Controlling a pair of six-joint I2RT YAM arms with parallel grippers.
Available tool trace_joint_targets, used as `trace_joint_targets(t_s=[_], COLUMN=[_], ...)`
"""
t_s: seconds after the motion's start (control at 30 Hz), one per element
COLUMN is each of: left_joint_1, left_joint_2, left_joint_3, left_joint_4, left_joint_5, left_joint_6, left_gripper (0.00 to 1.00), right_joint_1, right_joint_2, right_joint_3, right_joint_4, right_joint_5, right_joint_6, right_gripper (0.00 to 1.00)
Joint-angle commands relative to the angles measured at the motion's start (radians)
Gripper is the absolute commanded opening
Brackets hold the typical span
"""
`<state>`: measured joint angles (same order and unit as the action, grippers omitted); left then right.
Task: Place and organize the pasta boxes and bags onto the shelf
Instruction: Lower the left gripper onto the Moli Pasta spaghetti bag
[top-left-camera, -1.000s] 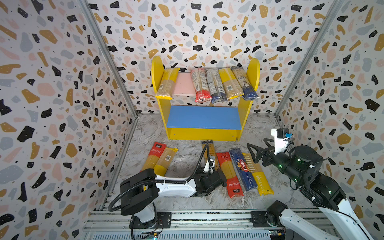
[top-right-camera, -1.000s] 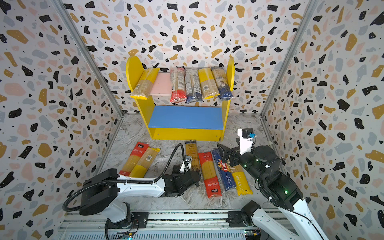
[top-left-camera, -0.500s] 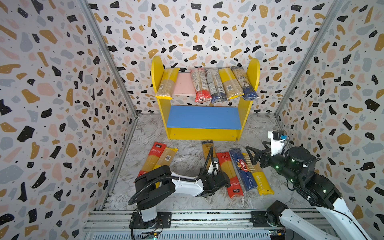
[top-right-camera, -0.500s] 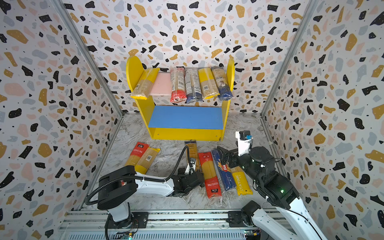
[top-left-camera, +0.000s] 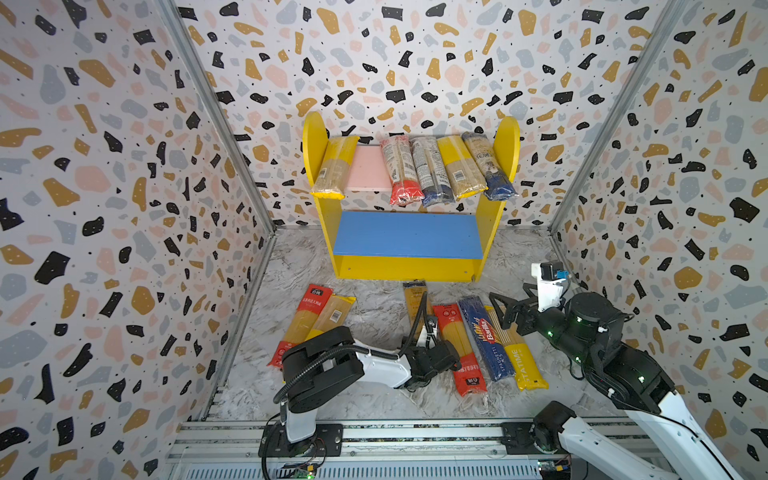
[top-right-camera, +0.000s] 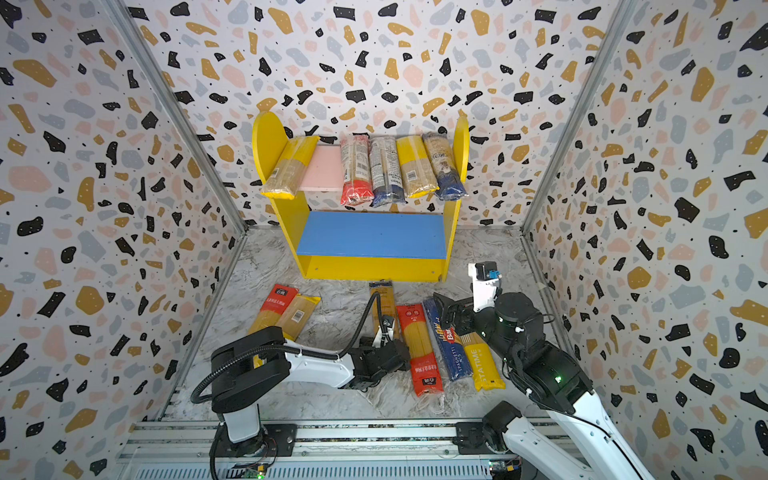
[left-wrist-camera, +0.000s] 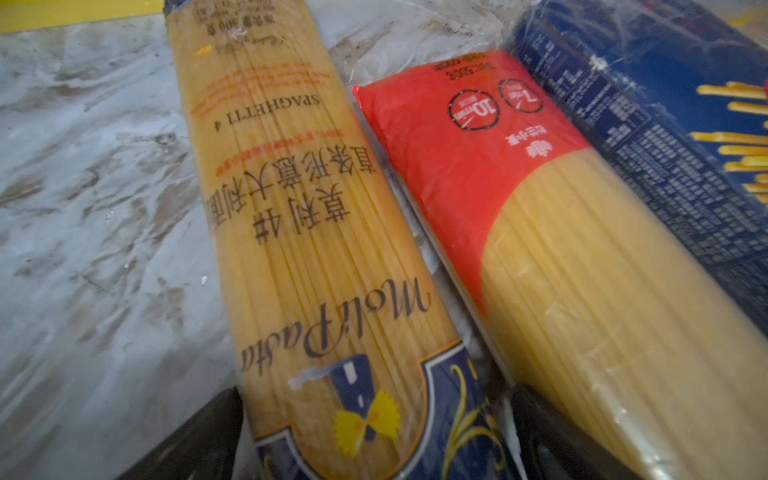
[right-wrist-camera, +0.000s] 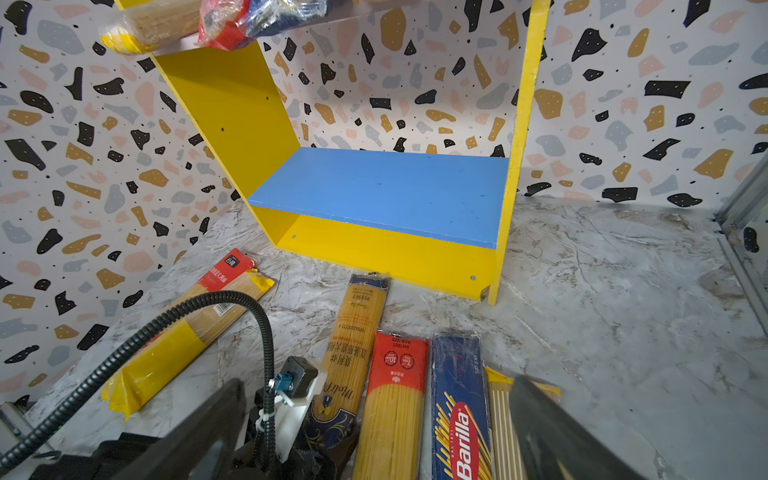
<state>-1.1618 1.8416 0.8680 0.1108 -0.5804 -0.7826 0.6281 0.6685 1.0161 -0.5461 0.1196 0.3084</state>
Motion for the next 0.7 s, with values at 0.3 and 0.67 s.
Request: trace_joint_targets(t_s=[0.3, 0.67], left_joint_1=[0.071, 0.07], left_joint_2=[-0.153, -0.1], left_joint_3=[-0.164, -0.111], left_joint_4=[0.007, 0.072], left_joint_5=[0.022, 0.08], left_joint_6=[0.034, 0.103], left_gripper=[1.0, 0.99], right_joint_1=[0.004, 0.003], right_joint_2=[0.023, 0.036], right_joint_3=[-0.032, -0.023], right_joint_4=[0.072, 0.067], right_joint_5=[-0.015, -0.006], right_joint_6=[0.005, 0.006], right_gripper=[0.99, 0.99])
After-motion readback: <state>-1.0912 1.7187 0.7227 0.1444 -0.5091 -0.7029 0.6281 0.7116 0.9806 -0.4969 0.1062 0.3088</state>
